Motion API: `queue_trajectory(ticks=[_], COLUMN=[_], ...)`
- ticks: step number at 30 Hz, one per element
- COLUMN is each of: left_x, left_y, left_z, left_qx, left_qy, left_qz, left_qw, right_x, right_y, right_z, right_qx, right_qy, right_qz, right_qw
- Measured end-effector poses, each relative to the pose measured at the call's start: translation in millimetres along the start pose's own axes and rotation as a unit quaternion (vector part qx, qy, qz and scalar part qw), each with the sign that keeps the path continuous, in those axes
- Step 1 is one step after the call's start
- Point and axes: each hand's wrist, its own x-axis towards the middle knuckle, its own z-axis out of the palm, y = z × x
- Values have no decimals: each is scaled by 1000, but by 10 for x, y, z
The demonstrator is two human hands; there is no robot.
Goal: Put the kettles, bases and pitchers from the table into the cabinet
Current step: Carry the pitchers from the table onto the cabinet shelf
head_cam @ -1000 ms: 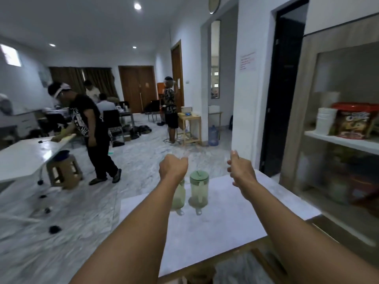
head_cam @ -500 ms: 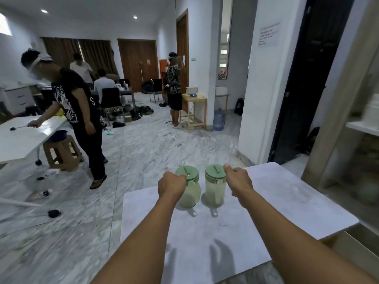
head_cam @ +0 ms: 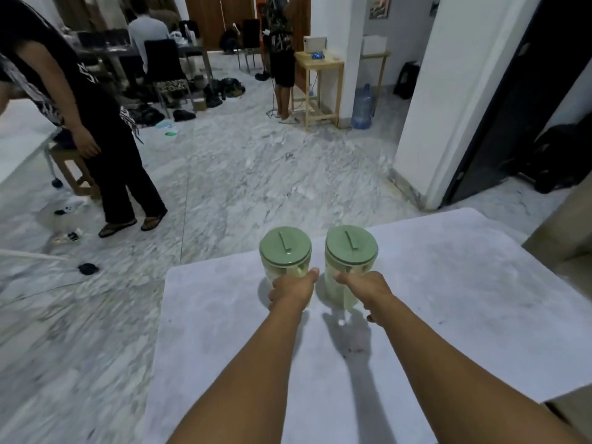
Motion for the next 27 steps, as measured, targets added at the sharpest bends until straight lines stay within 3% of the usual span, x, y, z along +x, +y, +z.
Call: queue_trajectory(ticks=[9,17,23,27], left_x=[-41,-605,-1648,-2540], left_y=[170,618,895,958], left_z=[83,-11,284,664], left_qx=[-33,-46,-45,-47], left_qy=[28,-70,-223,-306], left_qz=[86,193,307,355], left_qw=[995,978,924,882], right_x=[223,-528,-1614,-2273], right_y=[56,-51,197,590], right_z=[69,-610,-1393,-2015], right_qx=[94,186,260,299], right_qy=[27,122,311,432], right_qz=[-11,-74,-135,-120], right_qw=[995,972,904,842])
